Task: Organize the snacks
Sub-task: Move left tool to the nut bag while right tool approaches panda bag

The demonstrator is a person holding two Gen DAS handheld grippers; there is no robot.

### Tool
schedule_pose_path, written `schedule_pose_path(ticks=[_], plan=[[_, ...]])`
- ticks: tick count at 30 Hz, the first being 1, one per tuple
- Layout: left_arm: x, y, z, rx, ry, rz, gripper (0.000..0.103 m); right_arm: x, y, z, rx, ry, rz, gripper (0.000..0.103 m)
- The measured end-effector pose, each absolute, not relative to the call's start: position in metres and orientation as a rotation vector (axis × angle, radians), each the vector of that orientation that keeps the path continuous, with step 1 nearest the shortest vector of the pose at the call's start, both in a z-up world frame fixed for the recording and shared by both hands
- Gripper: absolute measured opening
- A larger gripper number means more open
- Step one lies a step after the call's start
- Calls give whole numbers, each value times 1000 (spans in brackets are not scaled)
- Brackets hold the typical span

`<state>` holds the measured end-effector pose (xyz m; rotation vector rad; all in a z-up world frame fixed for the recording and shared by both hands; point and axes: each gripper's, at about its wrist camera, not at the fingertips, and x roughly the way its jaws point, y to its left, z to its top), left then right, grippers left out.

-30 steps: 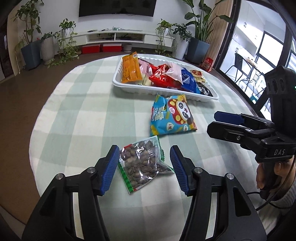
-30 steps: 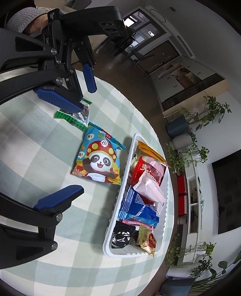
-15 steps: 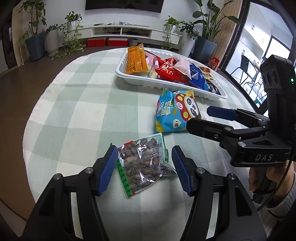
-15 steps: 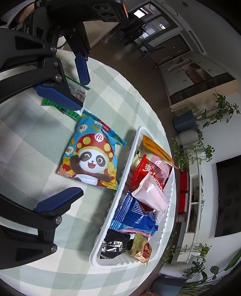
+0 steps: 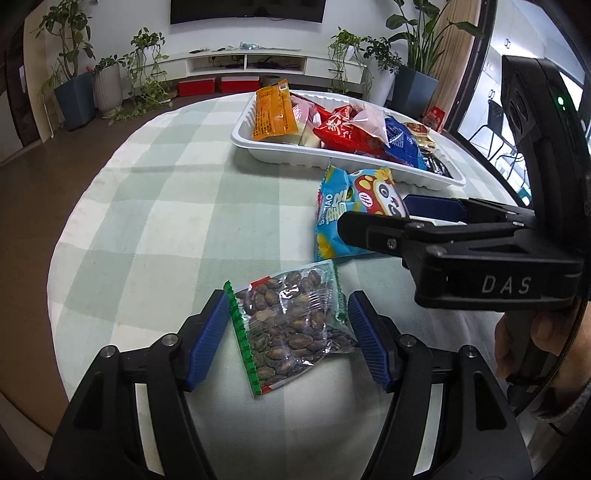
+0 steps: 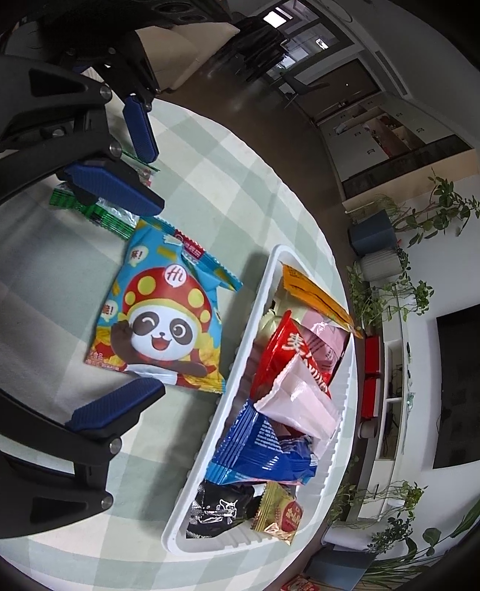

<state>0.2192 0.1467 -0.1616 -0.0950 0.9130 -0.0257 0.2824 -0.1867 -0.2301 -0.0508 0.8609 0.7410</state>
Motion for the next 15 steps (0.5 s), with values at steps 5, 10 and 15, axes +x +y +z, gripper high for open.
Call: schedule_pose_path(ticks=[5,10,15], plan=[[224,149,-167,-99,920,-18,65,291,-182,-236,-37,893,716,92],[225,150,-169,-91,907,-20,65,292,-176,-241,-57,887,700,93],[226,152,-169,-94,895,-34,60,295,-174,-242,-71,875,700,81]])
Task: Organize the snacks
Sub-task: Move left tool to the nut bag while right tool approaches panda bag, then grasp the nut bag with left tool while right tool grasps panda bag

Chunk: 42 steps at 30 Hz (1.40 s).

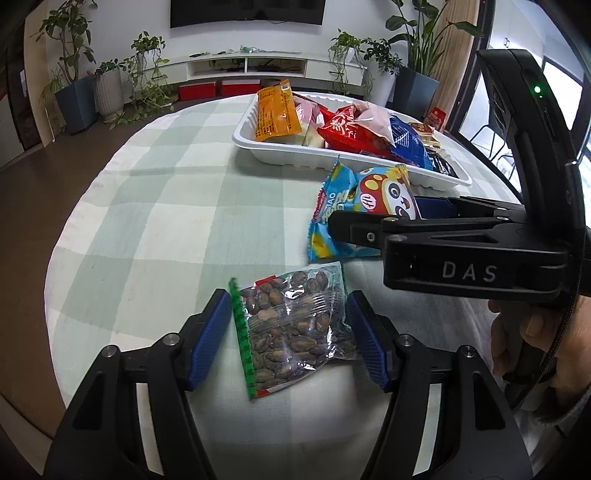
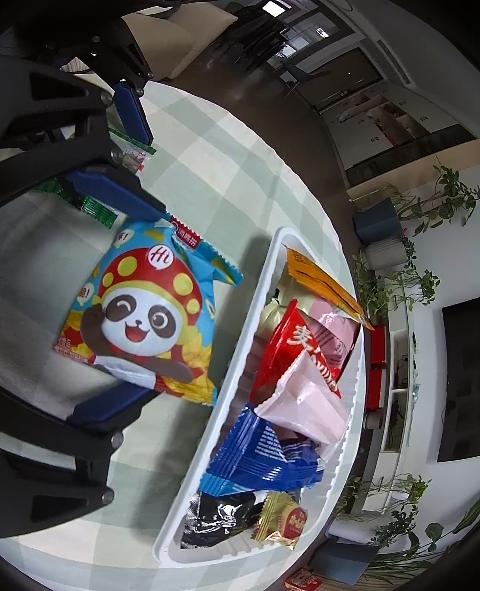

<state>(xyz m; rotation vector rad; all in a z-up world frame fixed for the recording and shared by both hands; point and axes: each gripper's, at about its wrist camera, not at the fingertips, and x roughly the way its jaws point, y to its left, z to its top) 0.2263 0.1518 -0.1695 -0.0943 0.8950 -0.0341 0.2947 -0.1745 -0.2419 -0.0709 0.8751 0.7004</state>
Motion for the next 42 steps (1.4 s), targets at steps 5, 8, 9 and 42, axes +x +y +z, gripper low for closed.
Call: schedule_pose_path(ticks=[5,8,9,42], plan=[[225,155,-169,-126,883,-55,42,295,-179,-241,-67,867,725,65],[225,155,-169,-140,879,-70,37,291,-182,-240,-69,859,733,60],[224,155,-169,-145,879,-72,37,290,-184,-239,-65,855,736,59],[211,164,-162,-263,842,-103,35,286,-246,-242,243,922,801,78]])
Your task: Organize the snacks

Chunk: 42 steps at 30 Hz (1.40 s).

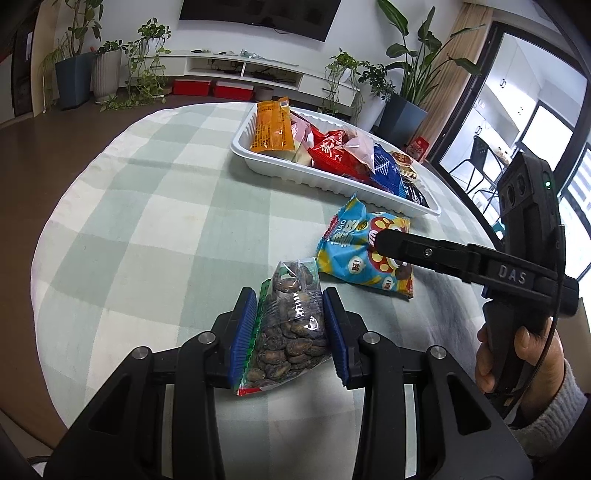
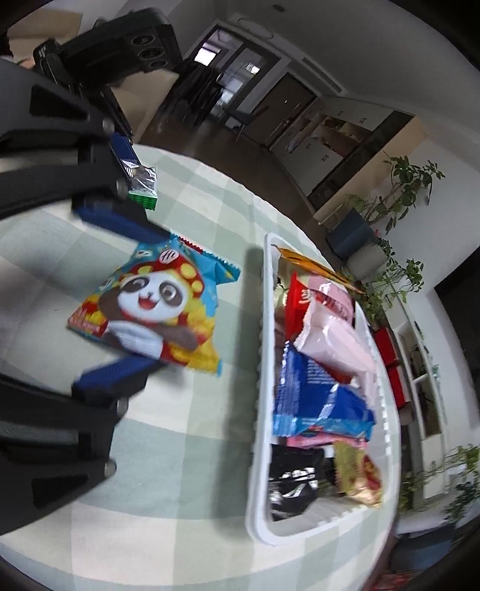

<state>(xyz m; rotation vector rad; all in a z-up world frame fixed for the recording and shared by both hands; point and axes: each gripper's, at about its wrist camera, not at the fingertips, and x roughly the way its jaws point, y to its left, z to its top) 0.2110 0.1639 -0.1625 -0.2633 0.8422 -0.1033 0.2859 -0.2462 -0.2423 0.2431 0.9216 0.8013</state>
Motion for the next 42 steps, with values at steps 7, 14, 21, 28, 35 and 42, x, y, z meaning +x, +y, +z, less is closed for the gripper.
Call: schedule_pose_path(ticks=[7,14,21,28,35,42], plan=[[210,165,-162,-267,838,-98,35,284,-217,-237,79,902,720,91],[209,166,-163,-267,841,-93,35,279,-192,-240,-95,854,682,77],[207,167,-161,-270,833,-99,35,278,-192,-241,-89,842,746,55],[204,165,-155,-269,821,-116,35,274,-213,-236,23,864,784,53],[200,162,-145,-272,798,-137,35,266,-240,-221,93,848,783,53],[198,157,-130,-266,778,-156,35,257,-268,-201,120,817,768,53]])
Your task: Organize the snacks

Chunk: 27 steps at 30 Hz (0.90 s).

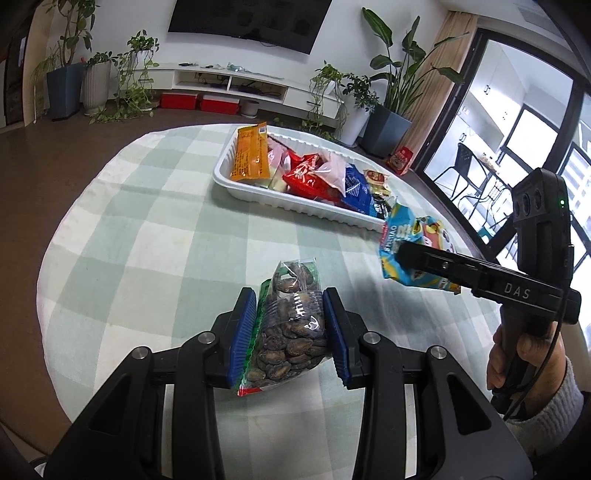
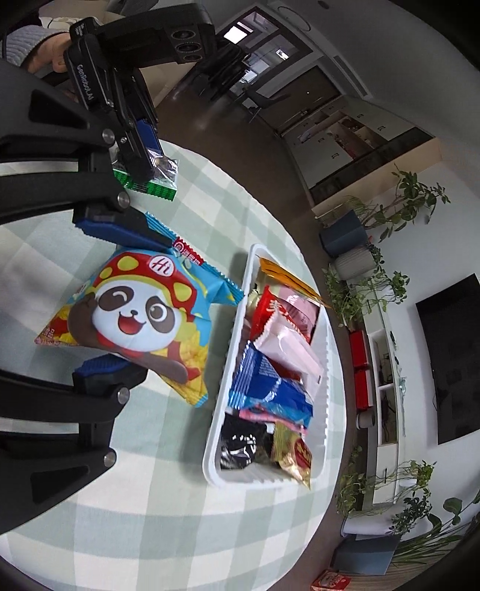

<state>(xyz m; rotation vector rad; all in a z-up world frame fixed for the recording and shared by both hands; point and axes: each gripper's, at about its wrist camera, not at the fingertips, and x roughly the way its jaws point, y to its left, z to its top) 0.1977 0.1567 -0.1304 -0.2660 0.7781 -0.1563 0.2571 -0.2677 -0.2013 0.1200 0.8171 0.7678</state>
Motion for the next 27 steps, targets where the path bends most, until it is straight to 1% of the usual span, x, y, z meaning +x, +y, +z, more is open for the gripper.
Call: schedule_pose_path(ticks=[13,27], plan=[[218,137,-96,-213,745,-212,35,266,-316,-175,190,757,716,53],[258,123,-71,-142,717,-221,35,287,-332,-161,229,718,704,53]])
